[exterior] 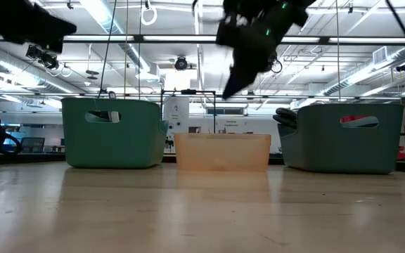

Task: Pick & Place Kitchen Items
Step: Return to Home position

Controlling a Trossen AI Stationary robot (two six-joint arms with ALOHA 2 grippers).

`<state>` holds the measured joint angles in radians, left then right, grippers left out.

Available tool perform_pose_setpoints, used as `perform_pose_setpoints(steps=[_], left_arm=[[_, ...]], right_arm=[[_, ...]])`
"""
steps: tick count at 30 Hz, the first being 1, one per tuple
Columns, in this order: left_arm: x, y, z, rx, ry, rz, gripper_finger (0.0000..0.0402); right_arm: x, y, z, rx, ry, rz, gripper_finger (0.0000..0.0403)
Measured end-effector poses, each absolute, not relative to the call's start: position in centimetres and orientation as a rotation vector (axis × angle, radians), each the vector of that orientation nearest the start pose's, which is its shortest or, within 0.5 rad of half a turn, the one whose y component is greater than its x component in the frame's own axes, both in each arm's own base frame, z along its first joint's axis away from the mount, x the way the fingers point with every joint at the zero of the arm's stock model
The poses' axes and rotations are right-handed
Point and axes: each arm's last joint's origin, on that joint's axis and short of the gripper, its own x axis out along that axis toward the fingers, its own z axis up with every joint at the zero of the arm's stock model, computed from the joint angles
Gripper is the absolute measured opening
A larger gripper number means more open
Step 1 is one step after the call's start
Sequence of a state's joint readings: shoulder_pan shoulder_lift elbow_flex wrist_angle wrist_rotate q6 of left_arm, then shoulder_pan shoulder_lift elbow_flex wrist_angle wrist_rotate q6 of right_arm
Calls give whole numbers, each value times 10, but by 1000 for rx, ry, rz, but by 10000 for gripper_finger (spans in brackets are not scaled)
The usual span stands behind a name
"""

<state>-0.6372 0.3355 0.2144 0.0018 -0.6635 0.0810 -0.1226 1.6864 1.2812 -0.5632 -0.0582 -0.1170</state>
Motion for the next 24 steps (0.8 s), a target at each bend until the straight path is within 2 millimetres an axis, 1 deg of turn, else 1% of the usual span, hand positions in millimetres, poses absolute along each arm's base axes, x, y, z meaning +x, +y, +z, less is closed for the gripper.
perform_pose_setpoints(steps=[3, 6, 8, 11, 15, 18, 20, 22, 24], left_arm=[[99, -49, 226, 208, 75, 60, 18], [95, -42, 239, 278, 84, 90, 14], [92, -37, 244, 281, 82, 123, 7], [88, -28, 248, 239, 52, 173, 5], [84, -20, 248, 168, 23, 199, 4], [84, -17, 240, 148, -5, 193, 3], [86, -17, 233, 142, -33, 180, 3], [88, -17, 223, 163, -51, 182, 3], [87, -15, 216, 175, -34, 242, 2]], right_arm=[[342, -38, 278, -40, 819, 33, 184], [326, -32, 306, -77, 635, 75, 168], [312, -28, 318, -94, 510, 97, 151], [286, -23, 324, -109, 361, 118, 117], [247, -20, 314, -77, 218, 112, 59], [218, -16, 303, -68, 91, 125, 16], [202, -14, 293, -61, 7, 142, 7], [187, -12, 283, -39, -66, 144, 13], [174, -11, 272, -13, -105, 119, 18]])
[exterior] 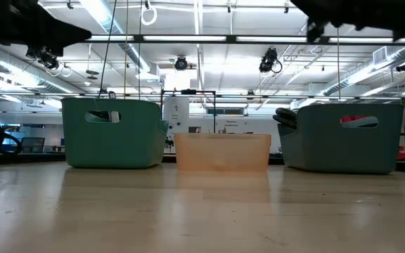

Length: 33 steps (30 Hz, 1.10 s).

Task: Pick & Place Kitchen Items
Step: Return to Home position

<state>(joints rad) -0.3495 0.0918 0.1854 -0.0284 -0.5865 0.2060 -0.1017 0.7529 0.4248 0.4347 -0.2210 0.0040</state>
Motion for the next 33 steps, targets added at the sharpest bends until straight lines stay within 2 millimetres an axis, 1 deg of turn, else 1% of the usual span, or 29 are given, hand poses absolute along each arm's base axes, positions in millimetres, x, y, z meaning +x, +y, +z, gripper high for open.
perform_pose_setpoints(steps=[2, 5, 8, 11, 14, 18, 23, 30, 33], left_arm=[[84, -12, 216, 151, -37, 282, 2], [78, -11, 215, 107, -55, 262, 2], [78, -12, 214, 101, -55, 248, 2], [79, -13, 215, 99, -87, 236, 1], [82, -14, 210, 146, -105, 235, 1], [82, -14, 210, 150, -108, 235, 1], [82, -14, 210, 151, -105, 231, 1], [82, -15, 209, 155, -95, 206, 1], [82, -15, 206, 156, -71, 203, 1]], right_arm=[[162, -12, 262, 7, -113, 72, 15], [149, -11, 251, 32, -133, 14, 5], [139, -6, 239, 34, -145, 25, 7], [133, -2, 228, 19, -154, -9, 6], [128, 0, 219, -23, -164, -26, 4], [120, 0, 214, -42, -228, -39, 5], [113, -1, 196, -39, -268, -56, 5], [108, -2, 197, -36, -283, -24, 5], [108, -3, 194, -21, -245, -40, 5]])
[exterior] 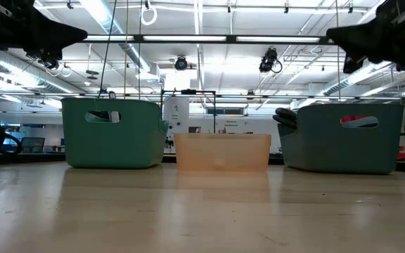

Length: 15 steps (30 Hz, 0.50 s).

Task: Pick & Place Kitchen Items
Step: Return to Home position

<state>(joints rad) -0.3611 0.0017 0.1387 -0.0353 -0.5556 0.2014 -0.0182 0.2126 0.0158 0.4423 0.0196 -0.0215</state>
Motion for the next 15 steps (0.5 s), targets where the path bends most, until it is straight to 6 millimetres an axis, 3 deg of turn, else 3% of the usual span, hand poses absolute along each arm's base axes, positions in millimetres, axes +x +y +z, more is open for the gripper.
perform_pose_setpoints(steps=[15], left_arm=[[83, -19, 201, 109, -36, 61, 1]], right_arm=[[104, -2, 195, -7, -267, -21, 8]])
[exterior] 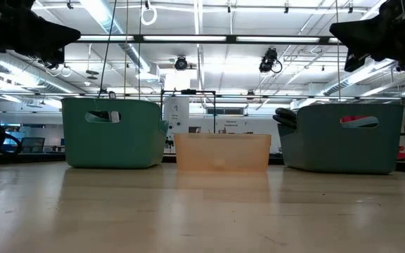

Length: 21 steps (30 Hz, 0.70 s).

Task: Pick & Place Kitchen Items
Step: Return to Home position

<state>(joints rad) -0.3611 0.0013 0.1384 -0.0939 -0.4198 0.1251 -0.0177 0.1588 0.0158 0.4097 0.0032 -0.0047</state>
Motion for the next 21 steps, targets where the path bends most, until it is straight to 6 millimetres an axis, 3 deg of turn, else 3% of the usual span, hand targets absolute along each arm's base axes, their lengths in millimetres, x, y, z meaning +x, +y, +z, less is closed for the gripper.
perform_pose_setpoints(steps=[8, 12, 16, 21], left_arm=[[90, -22, 178, 137, 9, 41, 10], [89, -21, 182, 125, -13, 64, 10], [87, -16, 187, 64, -22, 211, 4], [88, -15, 184, 65, -11, 219, 4]], right_arm=[[104, -2, 195, 3, -265, -21, 10], [103, -3, 197, -10, -289, -43, 10], [103, -4, 198, -5, -294, -81, 11], [103, -4, 198, 1, -294, -90, 11]])
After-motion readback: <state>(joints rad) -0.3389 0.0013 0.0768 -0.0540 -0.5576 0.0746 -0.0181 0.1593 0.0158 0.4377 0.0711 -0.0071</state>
